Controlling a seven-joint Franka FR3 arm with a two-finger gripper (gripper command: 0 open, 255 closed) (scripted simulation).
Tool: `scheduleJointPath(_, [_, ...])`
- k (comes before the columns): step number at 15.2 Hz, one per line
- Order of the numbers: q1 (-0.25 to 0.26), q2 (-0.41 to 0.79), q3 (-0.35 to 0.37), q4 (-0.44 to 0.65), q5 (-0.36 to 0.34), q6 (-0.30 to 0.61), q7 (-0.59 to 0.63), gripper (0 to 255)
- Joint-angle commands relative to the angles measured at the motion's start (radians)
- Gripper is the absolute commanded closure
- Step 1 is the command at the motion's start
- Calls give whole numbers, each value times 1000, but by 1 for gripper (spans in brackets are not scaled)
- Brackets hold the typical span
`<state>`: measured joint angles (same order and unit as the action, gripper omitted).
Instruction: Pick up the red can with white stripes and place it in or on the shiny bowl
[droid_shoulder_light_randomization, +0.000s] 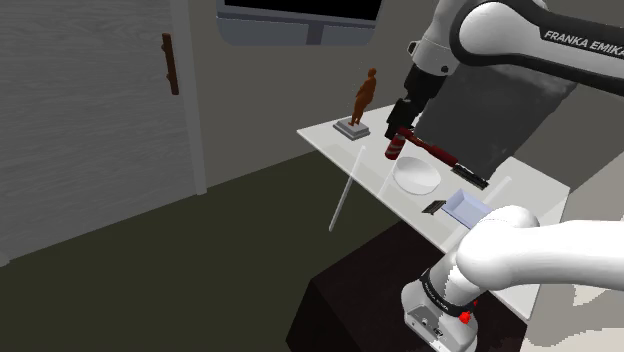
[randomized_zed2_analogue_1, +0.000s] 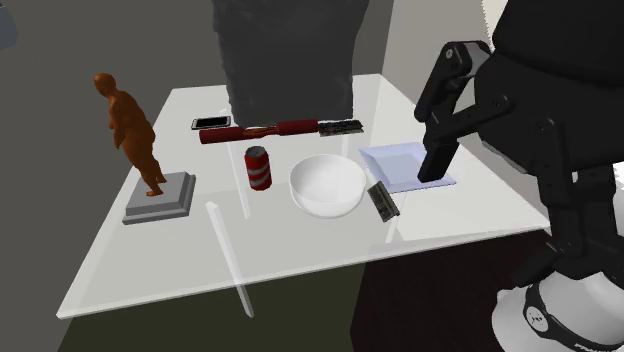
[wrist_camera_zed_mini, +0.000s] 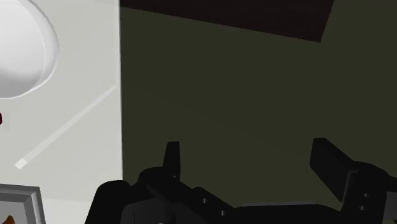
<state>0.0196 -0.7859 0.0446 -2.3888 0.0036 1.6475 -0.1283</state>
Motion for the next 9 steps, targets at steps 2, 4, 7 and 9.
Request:
scheduleJointPath(2, [-8, 9, -18, -11, -12, 22, -19, 0])
scheduleJointPath(4, [-24, 31, -54, -29, -35, 67, -56, 0])
scheduleJointPath(7, [-48, 73, -109, -47, -68, 136, -111, 0])
scheduleJointPath(9, [-63, 108, -146, -52, -87, 183, -147, 0])
